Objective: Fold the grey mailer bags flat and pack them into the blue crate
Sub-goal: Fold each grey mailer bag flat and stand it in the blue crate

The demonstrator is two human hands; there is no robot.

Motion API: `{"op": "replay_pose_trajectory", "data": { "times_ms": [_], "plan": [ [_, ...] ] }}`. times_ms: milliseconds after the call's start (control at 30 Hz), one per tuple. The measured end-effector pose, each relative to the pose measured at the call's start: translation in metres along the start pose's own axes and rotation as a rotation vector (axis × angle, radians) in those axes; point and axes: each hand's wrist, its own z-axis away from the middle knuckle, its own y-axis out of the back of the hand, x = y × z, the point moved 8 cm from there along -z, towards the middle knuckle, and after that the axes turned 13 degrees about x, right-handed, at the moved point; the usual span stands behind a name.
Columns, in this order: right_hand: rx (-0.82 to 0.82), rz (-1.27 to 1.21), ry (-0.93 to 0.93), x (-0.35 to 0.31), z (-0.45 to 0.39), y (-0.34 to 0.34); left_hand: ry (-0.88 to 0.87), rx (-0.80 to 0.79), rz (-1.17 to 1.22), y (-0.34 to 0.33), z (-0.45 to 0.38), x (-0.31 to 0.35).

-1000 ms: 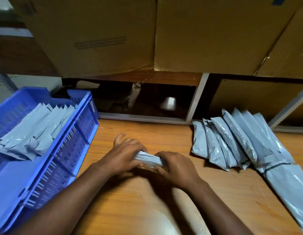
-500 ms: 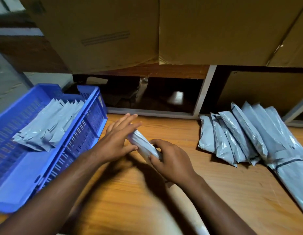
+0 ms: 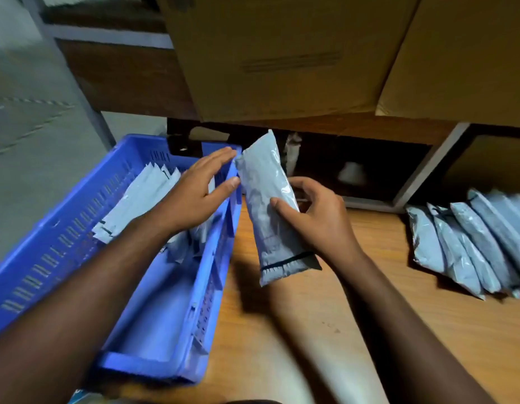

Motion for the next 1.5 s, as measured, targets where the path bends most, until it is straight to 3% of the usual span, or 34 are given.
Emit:
{"op": "replay_pose_trajectory", "data": {
  "times_ms": [100, 233, 567, 733, 867, 1000, 1100, 1200, 1267, 1333, 1500],
  "plan": [
    [0.077, 0.026, -0.027, -0.032, -0.013, -0.019, 0.092, 0.039, -0.089, 0.021, -0.003, -0.062],
    [0.117, 0.119, -0.021, -0.073, -0.013, -0.06, 0.096, -0.263, -0.411, -0.012, 0.017, -0.13],
    [0.034, 0.632, 0.163, -0.124, -0.013, -0.167, -0.125, -0.425, -0.611, -0.031, 0.033, -0.166],
    [-0.125, 0.852, 0.14, -0.104, -0.014, -0.227, 0.018, -0.39, -0.508, -0.016, 0.039, -0.196],
    [-0.349, 0.979, 0.102, -0.07, 0.001, -0.281, 0.007, -0.399, -0.466, -0.015, 0.049, -0.203],
    [-0.611, 0.981, -0.028, -0.036, 0.01, -0.301, 0.012, -0.352, -0.439, -0.014, 0.05, -0.209],
    [-0.534, 0.796, -0.187, -0.012, -0.001, -0.307, 0.039, -0.321, -0.435, -0.01, 0.049, -0.214],
    [-0.55, 0.746, -0.228, 0.006, 0.003, -0.321, 0.107, -0.214, -0.316, 0.005, 0.039, -0.216],
    [-0.45, 0.633, -0.313, 0.004, 0.005, -0.317, 0.161, -0.092, -0.283, 0.021, 0.03, -0.221],
    [-0.36, 0.588, -0.261, -0.001, 0.0, -0.314, 0.202, -0.029, -0.339, 0.029, 0.03, -0.23],
    [-0.404, 0.593, -0.197, -0.004, 0.007, -0.34, 0.284, -0.131, -0.525, 0.023, 0.047, -0.255]
  ]
}}
